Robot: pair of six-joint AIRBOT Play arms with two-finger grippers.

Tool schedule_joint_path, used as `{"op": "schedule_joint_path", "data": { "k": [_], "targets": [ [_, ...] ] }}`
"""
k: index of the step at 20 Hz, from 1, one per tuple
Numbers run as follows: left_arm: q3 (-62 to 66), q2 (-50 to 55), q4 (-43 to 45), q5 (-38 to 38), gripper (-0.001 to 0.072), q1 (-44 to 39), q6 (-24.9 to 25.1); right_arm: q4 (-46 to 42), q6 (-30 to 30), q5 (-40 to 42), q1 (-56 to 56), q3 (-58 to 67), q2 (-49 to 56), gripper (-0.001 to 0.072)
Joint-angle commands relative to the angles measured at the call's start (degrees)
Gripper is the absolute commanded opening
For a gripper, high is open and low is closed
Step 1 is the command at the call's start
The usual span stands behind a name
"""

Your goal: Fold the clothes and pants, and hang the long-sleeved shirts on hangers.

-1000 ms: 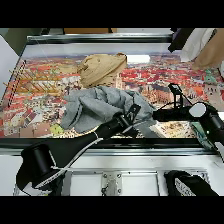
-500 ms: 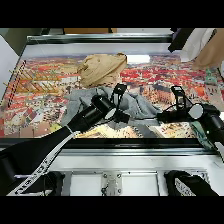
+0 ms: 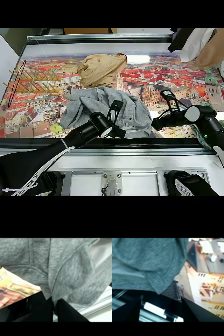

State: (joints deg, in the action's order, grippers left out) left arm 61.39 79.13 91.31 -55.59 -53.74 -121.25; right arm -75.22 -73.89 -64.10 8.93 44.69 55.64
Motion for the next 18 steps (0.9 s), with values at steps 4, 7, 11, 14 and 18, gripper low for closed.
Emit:
{"op": "schedule_joint_path", "data": {
  "k": [4, 7, 11, 14, 18],
  "targets": [
    [-1.14, -0.63, 0.04, 0.39, 0.0016, -0.35, -0.52, -15.30, -7.91, 2.78, 16.02, -2.91, 4.44, 0.0508],
    [-1.14, -0.63, 0.07, 0.09, 0.0016, -0.35, -0.52, -16.37, -9.09, 5.70, 16.79, -3.21, 10.14, 0.0505],
    [-1.14, -0.63, 0.04, 0.11, 0.0016, -0.35, -0.52, -19.98, -12.90, 8.46, 16.79, -3.19, 15.67, 0.0501],
    [-1.14, -0.63, 0.02, 0.07, 0.0016, -0.35, -0.52, -24.33, -18.53, 11.30, 16.79, -3.15, 16.26, 0.0487],
    [-1.14, -0.68, 0.15, -2.19, 0.0016, -0.35, -0.48, -27.85, -22.40, 12.31, 16.72, -3.04, 15.17, 0.0291]
  ]
}}
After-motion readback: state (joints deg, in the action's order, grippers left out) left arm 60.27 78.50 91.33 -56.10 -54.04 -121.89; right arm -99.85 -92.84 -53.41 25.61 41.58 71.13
